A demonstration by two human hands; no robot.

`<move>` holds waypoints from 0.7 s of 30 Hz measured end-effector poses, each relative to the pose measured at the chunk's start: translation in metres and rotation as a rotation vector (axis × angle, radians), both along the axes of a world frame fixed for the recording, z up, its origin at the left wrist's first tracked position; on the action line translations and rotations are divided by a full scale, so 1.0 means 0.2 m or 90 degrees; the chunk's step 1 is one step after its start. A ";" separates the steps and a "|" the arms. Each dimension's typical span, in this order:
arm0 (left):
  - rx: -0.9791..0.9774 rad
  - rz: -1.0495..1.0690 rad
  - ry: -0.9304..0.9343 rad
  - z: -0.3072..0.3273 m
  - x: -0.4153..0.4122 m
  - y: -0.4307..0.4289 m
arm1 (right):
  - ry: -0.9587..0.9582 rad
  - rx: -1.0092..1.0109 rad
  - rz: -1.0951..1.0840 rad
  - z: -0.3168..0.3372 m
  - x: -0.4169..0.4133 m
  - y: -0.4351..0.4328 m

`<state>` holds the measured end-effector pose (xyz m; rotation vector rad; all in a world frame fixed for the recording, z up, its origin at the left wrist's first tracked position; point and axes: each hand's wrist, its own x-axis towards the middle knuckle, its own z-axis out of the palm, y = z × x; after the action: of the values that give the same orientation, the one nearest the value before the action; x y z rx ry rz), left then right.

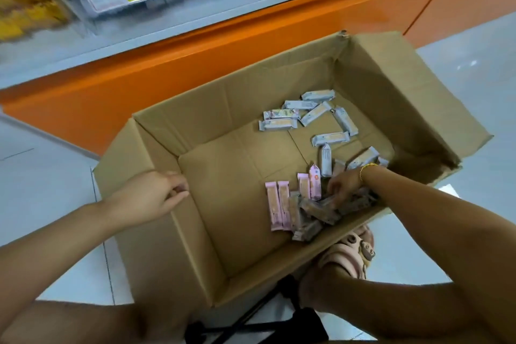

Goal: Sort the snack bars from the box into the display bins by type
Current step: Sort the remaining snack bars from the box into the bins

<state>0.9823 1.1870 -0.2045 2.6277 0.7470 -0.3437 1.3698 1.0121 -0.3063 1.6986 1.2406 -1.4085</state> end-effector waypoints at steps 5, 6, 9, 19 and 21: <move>-0.012 0.007 0.003 -0.01 0.00 0.03 | 0.007 -0.041 0.040 -0.06 -0.04 -0.02; -0.014 0.003 0.011 -0.01 0.00 0.02 | -0.001 -0.027 0.055 -0.10 -0.07 -0.02; -0.012 -0.001 0.031 -0.01 0.01 0.01 | -0.031 0.052 0.112 -0.17 -0.15 0.00; -0.174 0.196 0.048 0.06 0.15 -0.02 | 0.027 -0.010 0.023 -0.10 -0.14 0.01; -0.206 0.197 0.095 0.07 0.18 -0.03 | 0.038 -0.017 0.044 -0.09 -0.19 0.02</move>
<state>1.0179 1.1800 -0.1914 2.1631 1.0350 -0.5258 1.3322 1.0152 -0.3245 1.5903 1.2950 -1.4379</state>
